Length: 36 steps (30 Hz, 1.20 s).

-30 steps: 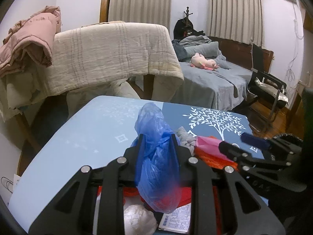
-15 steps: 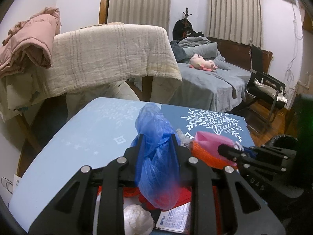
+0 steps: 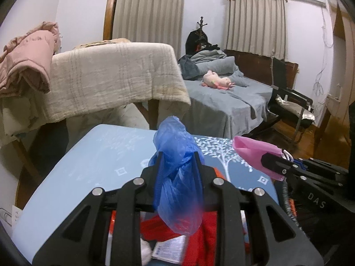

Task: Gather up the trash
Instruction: 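Grasp the pink mask with the right gripper while the left lifts the blue bag, then move both grippers over the black bin and release the bag and mask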

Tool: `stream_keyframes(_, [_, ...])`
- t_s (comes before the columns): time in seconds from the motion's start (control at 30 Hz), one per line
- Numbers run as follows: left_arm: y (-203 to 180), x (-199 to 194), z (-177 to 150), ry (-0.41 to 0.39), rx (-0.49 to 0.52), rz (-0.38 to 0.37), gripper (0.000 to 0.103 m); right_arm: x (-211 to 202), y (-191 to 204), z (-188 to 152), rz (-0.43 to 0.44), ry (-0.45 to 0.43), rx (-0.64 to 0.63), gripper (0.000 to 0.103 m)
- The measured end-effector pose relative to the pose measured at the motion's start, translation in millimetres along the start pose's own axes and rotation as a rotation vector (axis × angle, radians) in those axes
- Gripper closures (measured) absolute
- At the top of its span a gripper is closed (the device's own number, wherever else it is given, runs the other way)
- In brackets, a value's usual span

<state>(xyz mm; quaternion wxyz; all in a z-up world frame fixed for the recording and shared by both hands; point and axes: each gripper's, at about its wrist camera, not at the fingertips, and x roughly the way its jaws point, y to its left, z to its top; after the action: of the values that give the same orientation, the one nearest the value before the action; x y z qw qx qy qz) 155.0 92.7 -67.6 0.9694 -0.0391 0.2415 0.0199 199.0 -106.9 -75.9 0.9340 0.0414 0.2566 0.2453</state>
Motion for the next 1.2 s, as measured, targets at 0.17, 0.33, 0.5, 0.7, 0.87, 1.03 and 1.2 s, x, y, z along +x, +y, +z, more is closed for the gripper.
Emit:
stream_keyframes(0.17, [-23,-10,4,-0.013,0.016,-0.049,0.080,-27,-15,-2,-0.030,-0.029,0.011,0.093])
stream_keyframes(0.33, [-49,-17,3,-0.017,0.029,-0.106,0.080,-51,-29,-4,-0.068,-0.052,0.021,0.093])
stream_keyframes(0.5, [-78,-22,2,-0.016,0.048,-0.170,0.080,-78,-52,-10,-0.127,-0.067,0.045,0.093])
stream_keyframes(0.7, [-120,-26,-2,-0.012,0.082,-0.261,0.080,-106,-82,-23,-0.210,-0.068,0.081,0.093])
stream_keyframes(0.87, [-154,-26,-5,-0.003,0.106,-0.336,0.080,-128,-106,-33,-0.278,-0.072,0.113,0.093])
stream_keyframes(1.03, [-185,-22,-9,0.014,0.131,-0.402,0.080,-148,-126,-42,-0.338,-0.074,0.139,0.093])
stream_keyframes(1.2, [-215,-16,-18,0.042,0.154,-0.467,0.080,-166,-148,-53,-0.398,-0.069,0.174,0.093])
